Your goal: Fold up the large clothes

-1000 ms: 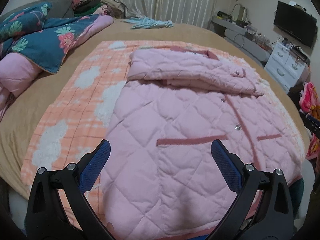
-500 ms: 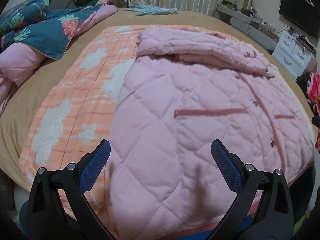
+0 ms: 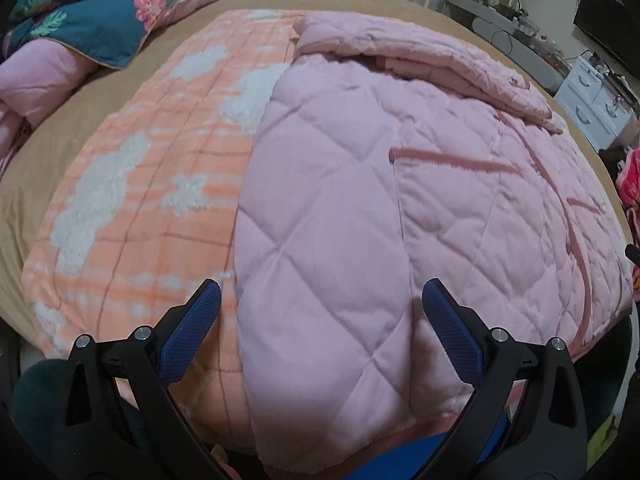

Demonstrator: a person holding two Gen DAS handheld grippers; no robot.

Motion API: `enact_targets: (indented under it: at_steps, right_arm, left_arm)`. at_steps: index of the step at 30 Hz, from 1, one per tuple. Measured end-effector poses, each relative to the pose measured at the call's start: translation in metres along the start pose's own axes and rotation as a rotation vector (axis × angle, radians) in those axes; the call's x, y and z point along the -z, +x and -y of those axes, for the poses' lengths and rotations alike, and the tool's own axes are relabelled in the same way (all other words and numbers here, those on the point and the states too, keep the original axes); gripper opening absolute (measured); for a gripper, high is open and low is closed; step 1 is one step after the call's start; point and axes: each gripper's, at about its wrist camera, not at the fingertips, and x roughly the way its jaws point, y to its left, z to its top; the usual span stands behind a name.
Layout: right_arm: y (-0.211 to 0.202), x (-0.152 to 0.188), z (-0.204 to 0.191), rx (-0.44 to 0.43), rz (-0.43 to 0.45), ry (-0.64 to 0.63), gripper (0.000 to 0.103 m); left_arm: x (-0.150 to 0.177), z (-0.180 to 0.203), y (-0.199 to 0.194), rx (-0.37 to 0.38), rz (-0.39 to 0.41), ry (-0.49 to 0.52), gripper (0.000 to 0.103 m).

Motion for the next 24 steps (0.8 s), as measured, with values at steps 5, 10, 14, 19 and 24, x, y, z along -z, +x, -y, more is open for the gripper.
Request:
enact_targets:
  at_steps: [5,10,14,19,24]
  right_arm:
    - [-0.001,0.015,0.007,-0.004,-0.032,0.009,0.099]
    - [-0.005,0.028,0.013,-0.012,-0.056,0.006,0.099]
    - [-0.008,0.039,0.022,-0.02,-0.086,0.017,0.099]
    - [-0.004,0.051,0.032,-0.045,-0.126,0.042,0.099]
    - [0.005,0.057,0.042,-0.13,-0.173,0.112,0.099]
  left_arm:
    - [0.014,0.002,0.009,0.032,-0.056,0.001,0.095]
    - [0.02,0.006,0.009,0.043,-0.066,0.005,0.095]
    - [0.026,0.008,0.009,0.05,-0.077,0.003,0.095]
    - [0.028,0.006,0.012,0.06,-0.084,-0.011,0.095]
    - [0.033,0.004,0.011,0.067,-0.087,-0.027,0.095]
